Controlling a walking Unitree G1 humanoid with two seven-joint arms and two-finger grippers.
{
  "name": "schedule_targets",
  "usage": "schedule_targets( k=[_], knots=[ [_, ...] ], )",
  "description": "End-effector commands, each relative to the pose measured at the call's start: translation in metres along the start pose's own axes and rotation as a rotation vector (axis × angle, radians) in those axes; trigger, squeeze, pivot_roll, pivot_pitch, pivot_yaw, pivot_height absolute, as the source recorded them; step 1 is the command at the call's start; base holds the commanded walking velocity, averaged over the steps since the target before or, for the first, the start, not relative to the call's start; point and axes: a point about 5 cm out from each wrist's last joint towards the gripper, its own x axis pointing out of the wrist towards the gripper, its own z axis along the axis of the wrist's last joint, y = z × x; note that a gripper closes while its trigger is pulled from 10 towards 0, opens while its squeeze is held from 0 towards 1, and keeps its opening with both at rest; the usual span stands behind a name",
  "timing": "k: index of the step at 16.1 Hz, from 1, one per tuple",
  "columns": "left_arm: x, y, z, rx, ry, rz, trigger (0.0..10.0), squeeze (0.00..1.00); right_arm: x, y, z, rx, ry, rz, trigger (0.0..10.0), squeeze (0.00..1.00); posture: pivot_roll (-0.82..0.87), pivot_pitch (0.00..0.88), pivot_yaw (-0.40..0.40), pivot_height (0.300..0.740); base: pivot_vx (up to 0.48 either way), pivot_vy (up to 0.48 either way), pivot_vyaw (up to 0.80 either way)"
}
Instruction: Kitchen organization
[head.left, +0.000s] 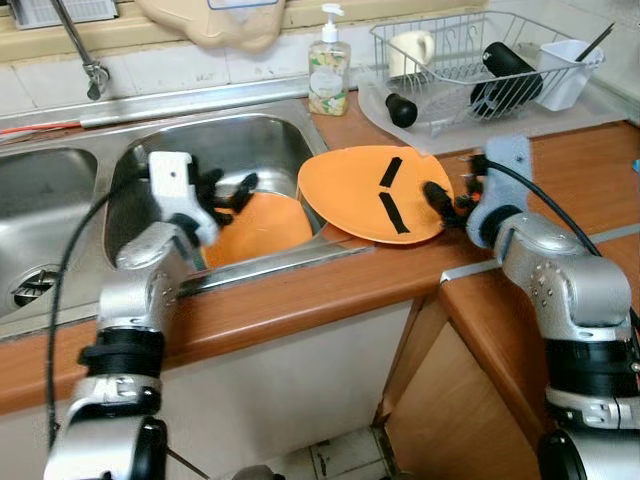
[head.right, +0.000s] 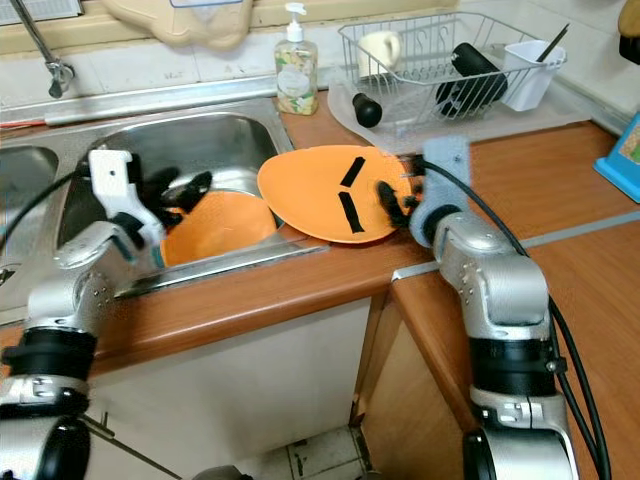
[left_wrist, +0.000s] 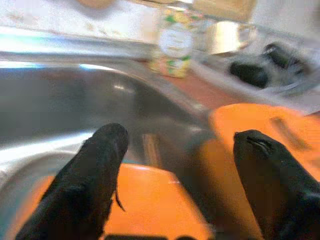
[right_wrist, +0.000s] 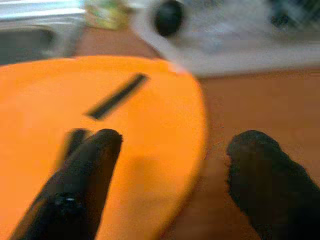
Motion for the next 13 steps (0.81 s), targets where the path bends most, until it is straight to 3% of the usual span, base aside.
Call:
schedule_targets(
  k=[1,2,3,4,5,8,13],
  knots=[
    [0.005,-0.009,-0.002,-0.09,0.03,-0.022,10.0,1.0,0.003,-0.005,0.004,0.059,0.004,-0.033,10.0,1.0,-0.03,0.0,0.064,0.74,0.0,0.0,0.0],
    [0.009,-0.011,-0.009,-0.147,0.075,0.008,10.0,0.87,0.005,-0.008,0.001,0.113,0.015,-0.035,10.0,1.0,-0.04,0.0,0.068,0.74,0.0,0.0,0.0],
    [0.012,-0.011,-0.013,-0.176,0.092,0.029,10.0,0.81,0.006,-0.01,0.0,0.156,0.022,-0.03,10.0,1.0,-0.05,0.0,0.072,0.74,0.0,0.0,0.0],
    [0.016,-0.014,-0.017,-0.261,0.106,0.041,10.0,0.31,0.009,-0.012,-0.003,0.241,0.037,-0.017,10.0,0.0,-0.05,0.0,0.078,0.74,0.0,0.0,0.0],
    [0.02,-0.017,-0.02,-0.348,0.117,0.034,10.0,0.0,0.012,-0.012,-0.009,0.306,0.078,0.006,10.0,0.0,-0.05,0.0,0.082,0.74,0.0,0.0,0.0],
    [0.027,-0.021,-0.027,-0.486,0.137,0.036,10.0,0.0,0.017,0.002,-0.016,0.365,0.112,0.1,10.0,0.0,-0.05,0.0,0.086,0.74,0.0,0.0,0.0],
    [0.036,-0.028,-0.036,-0.547,0.193,0.032,10.0,0.0,0.017,0.035,-0.017,0.33,0.162,0.268,10.0,0.0,-0.05,0.0,0.086,0.74,0.0,0.0,0.0]
  ],
)
